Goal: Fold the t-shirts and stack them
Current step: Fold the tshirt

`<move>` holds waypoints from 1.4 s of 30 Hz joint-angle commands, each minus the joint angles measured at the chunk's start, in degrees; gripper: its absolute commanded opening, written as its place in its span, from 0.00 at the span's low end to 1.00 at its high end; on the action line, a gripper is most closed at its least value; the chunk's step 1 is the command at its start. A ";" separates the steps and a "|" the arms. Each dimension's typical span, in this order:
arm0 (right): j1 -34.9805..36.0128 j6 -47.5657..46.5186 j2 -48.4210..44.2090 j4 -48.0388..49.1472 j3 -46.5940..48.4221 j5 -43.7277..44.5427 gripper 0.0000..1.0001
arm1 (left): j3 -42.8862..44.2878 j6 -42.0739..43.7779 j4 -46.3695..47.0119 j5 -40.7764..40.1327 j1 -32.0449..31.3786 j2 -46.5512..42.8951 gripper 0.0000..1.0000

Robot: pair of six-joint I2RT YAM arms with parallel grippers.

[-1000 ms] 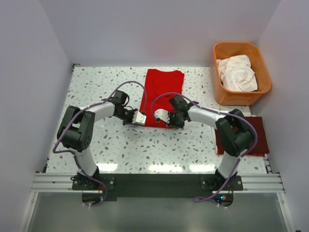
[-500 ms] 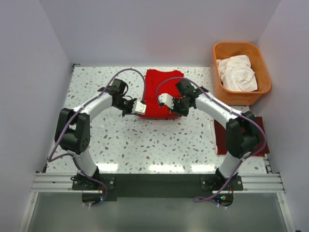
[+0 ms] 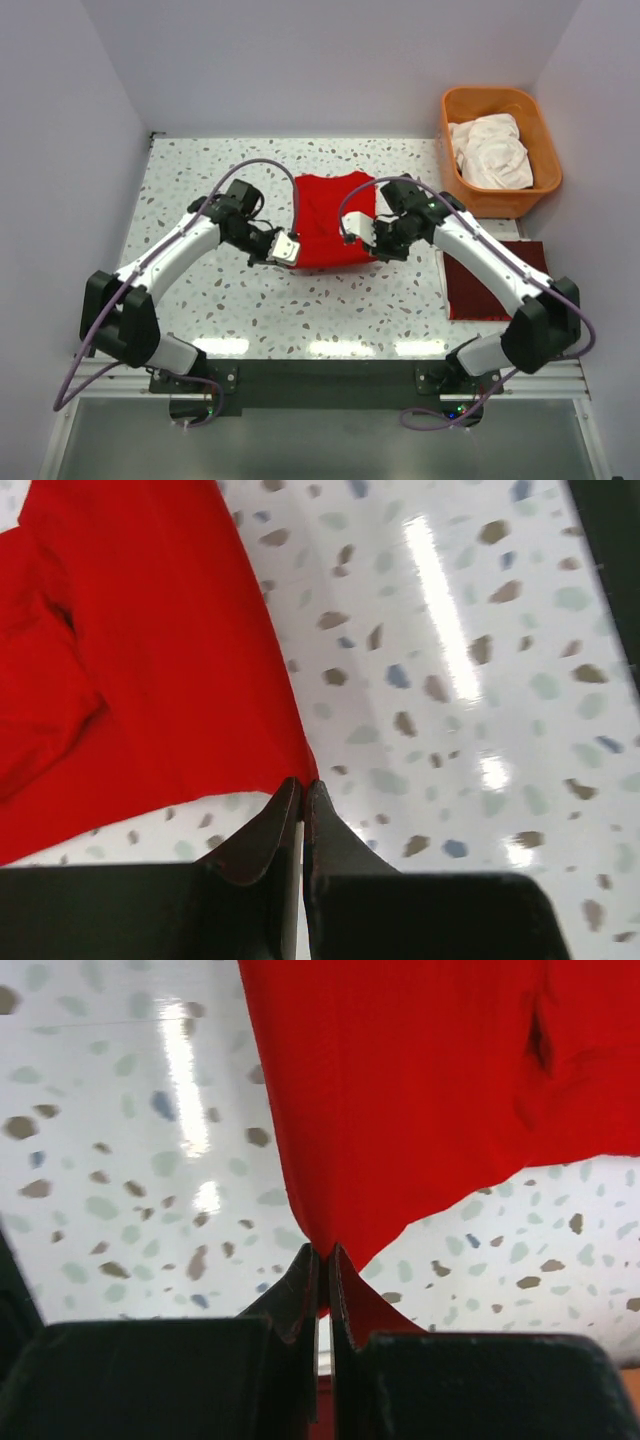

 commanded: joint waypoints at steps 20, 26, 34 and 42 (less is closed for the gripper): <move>-6.35 -12.27 7.19 -20.64 17.62 -12.05 0.00 | 23.90 -1.41 -23.73 12.05 4.26 13.06 0.00; -8.64 -16.07 22.48 -24.42 30.62 -13.10 0.00 | 35.50 -0.62 -23.73 10.64 5.67 25.81 0.00; -11.63 -19.14 40.24 -27.67 46.02 -12.14 0.00 | 50.62 -2.90 -23.21 8.45 6.73 43.03 0.00; -14.44 -21.78 50.01 -25.75 49.73 -9.24 0.00 | 50.02 -15.01 -7.06 5.38 6.81 48.49 0.00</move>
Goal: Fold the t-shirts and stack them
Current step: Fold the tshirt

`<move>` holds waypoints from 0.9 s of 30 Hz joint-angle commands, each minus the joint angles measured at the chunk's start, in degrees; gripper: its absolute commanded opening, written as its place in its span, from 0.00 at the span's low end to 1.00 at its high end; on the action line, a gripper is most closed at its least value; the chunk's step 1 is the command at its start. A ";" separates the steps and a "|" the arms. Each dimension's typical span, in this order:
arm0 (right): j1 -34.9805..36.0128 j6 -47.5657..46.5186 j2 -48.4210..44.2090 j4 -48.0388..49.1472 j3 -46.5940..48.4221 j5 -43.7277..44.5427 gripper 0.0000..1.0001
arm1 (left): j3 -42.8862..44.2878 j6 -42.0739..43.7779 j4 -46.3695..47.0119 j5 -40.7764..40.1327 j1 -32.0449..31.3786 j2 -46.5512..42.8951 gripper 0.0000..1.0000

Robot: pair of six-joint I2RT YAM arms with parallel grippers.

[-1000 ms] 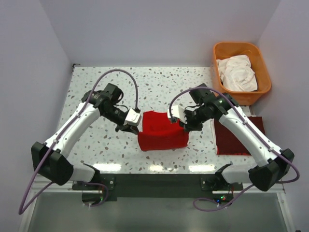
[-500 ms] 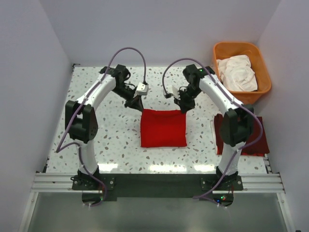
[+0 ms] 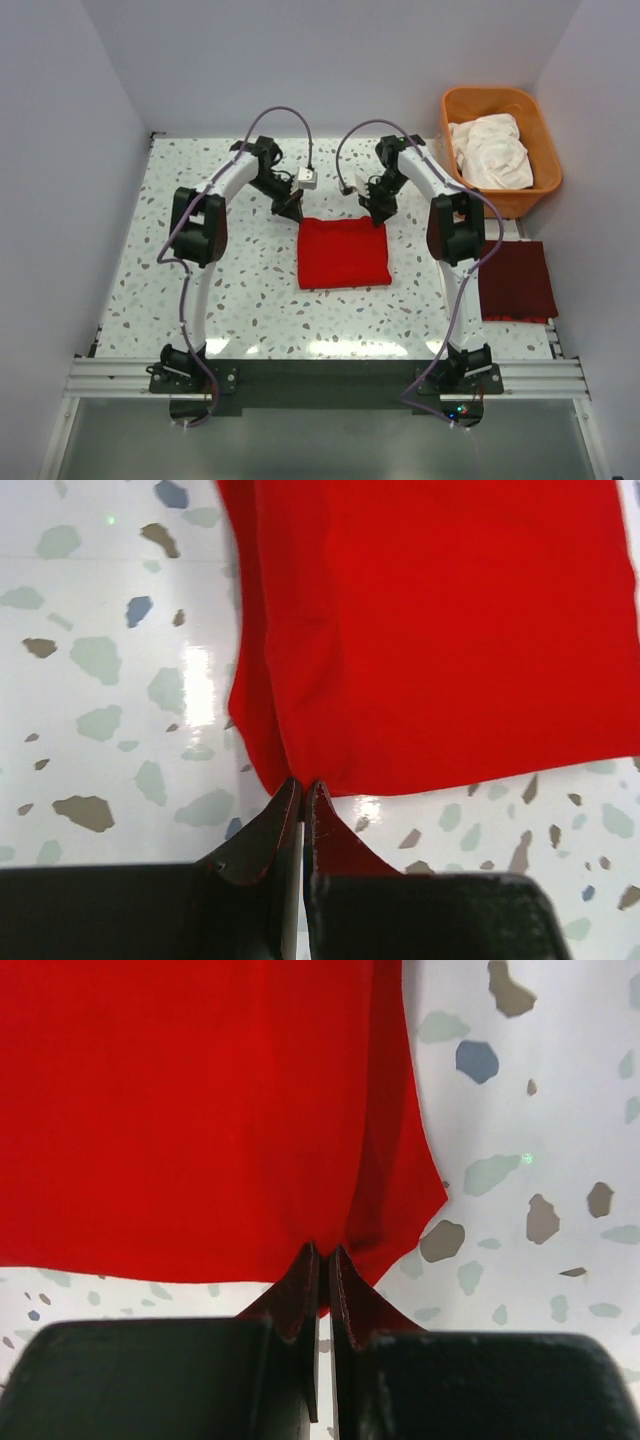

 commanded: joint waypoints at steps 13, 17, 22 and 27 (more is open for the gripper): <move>-1.20 -1.54 -13.35 -5.67 -4.93 -3.73 0.00 | -7.24 -0.55 5.08 6.43 0.30 -11.44 0.00; -1.72 -2.59 -15.58 -7.69 -7.32 -2.33 0.00 | -6.19 -2.57 6.05 8.36 -0.14 -12.68 0.00; -2.95 -1.72 -10.40 -6.37 -4.71 1.27 0.00 | -6.02 -5.91 10.96 5.03 -1.37 -9.96 0.00; -4.62 -1.19 -1.43 -7.52 3.66 1.98 0.00 | -3.55 -15.91 20.33 1.78 -1.55 -4.69 0.00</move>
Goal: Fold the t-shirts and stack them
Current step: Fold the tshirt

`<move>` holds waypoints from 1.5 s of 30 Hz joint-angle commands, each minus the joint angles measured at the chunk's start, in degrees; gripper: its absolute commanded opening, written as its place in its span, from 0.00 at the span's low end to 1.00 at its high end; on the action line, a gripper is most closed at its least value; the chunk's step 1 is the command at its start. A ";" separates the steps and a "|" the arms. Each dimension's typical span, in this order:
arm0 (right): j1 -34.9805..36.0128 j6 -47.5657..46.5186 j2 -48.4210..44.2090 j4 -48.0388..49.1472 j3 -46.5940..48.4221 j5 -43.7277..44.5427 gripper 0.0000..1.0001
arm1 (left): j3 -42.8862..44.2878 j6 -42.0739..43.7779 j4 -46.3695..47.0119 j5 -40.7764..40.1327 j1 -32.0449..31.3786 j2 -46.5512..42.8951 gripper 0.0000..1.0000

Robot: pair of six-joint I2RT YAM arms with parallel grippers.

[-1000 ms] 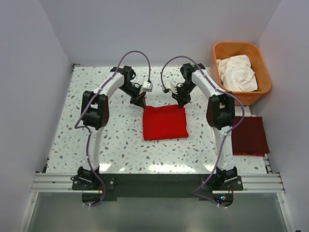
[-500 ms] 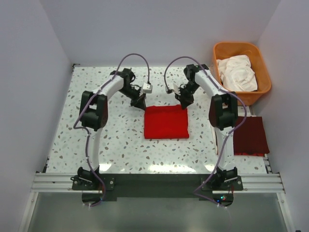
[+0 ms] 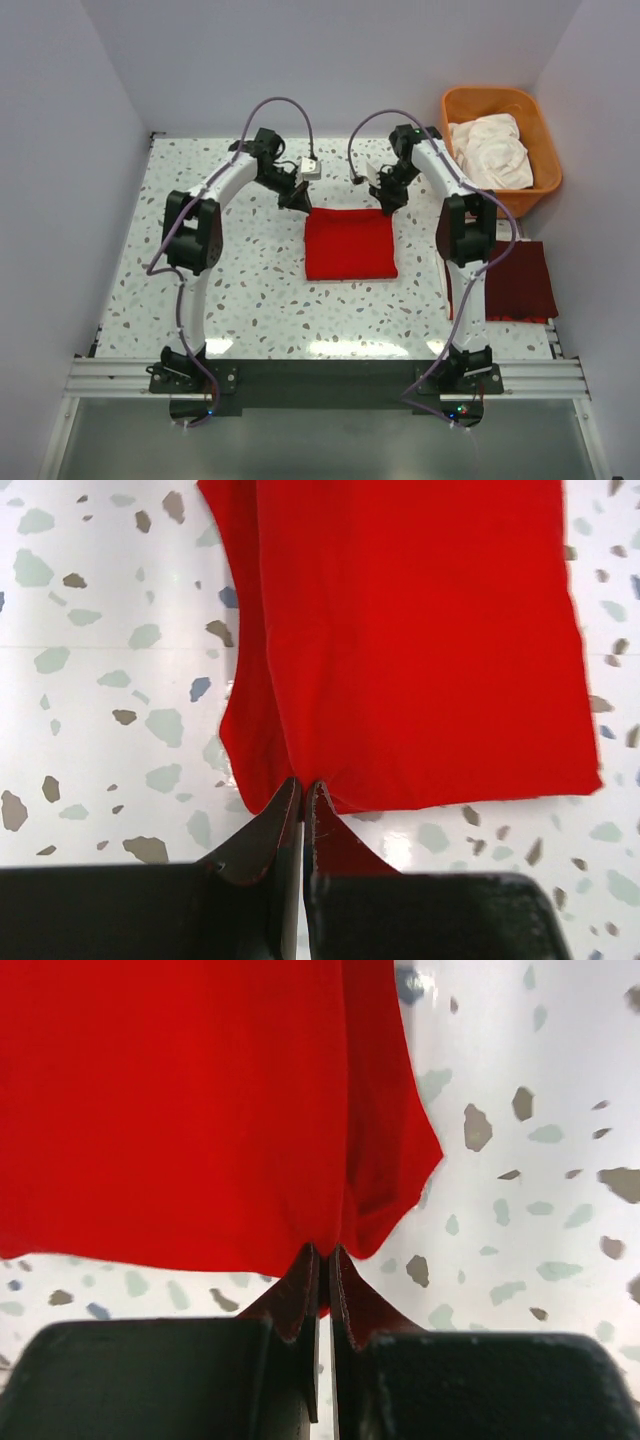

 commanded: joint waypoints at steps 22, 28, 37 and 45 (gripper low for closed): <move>-3.78 34.67 0.48 16.62 1.36 7.24 0.51 | -13.60 -42.90 42.23 -14.84 7.83 -5.63 0.46; -5.72 47.88 -11.90 23.74 -6.08 4.34 0.53 | -24.33 -43.86 46.01 -12.64 5.46 -16.71 0.44; -3.35 58.33 -12.73 22.95 -17.43 -16.82 0.17 | -22.43 -55.88 47.50 -6.50 -2.63 -12.07 0.39; -3.00 66.88 -0.89 34.38 -16.85 -18.43 0.16 | -15.75 -73.12 58.31 -1.93 -2.81 1.55 0.40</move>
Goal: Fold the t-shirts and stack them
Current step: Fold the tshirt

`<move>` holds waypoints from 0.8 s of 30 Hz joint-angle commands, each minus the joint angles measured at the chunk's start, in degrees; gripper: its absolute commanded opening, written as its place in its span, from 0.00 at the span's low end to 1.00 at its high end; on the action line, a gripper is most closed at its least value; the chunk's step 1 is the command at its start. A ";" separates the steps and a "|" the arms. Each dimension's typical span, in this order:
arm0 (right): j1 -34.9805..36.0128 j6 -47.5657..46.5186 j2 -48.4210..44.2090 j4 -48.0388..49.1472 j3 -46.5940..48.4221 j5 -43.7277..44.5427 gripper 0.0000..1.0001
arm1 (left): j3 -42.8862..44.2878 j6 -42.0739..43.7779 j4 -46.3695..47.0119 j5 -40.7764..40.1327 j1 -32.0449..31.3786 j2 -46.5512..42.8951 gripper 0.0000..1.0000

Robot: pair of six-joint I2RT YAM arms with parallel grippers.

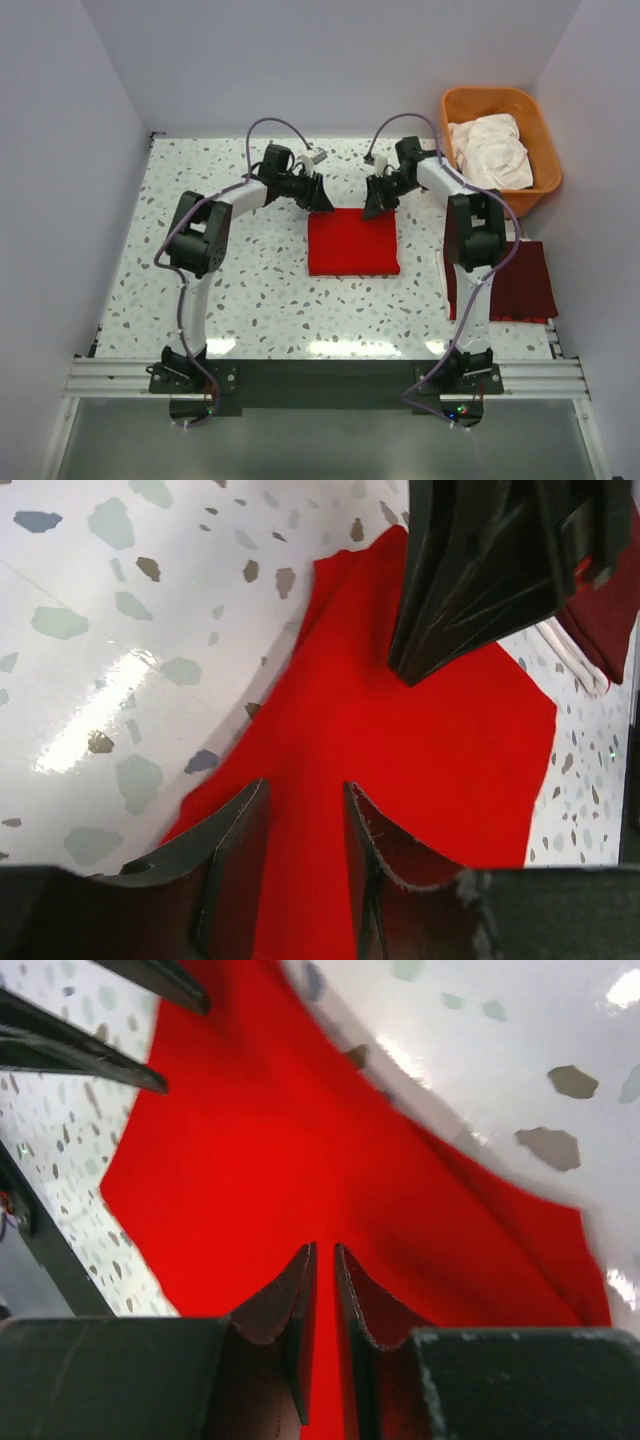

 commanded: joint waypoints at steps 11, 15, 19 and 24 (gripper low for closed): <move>-2.68 10.04 8.54 8.64 9.98 -3.02 0.39 | 4.44 -17.55 11.68 4.68 8.20 9.10 0.38; -2.59 10.65 -2.44 8.55 3.49 -4.60 0.51 | -3.26 -18.86 13.25 10.99 9.17 0.50 0.41; -1.80 10.74 -12.64 4.95 -7.99 -8.89 0.52 | -14.26 -19.22 15.01 15.13 5.94 -10.93 0.43; -0.66 5.75 -20.04 -0.50 -21.81 -9.61 0.47 | -25.33 -22.55 18.88 16.90 -1.10 -18.24 0.44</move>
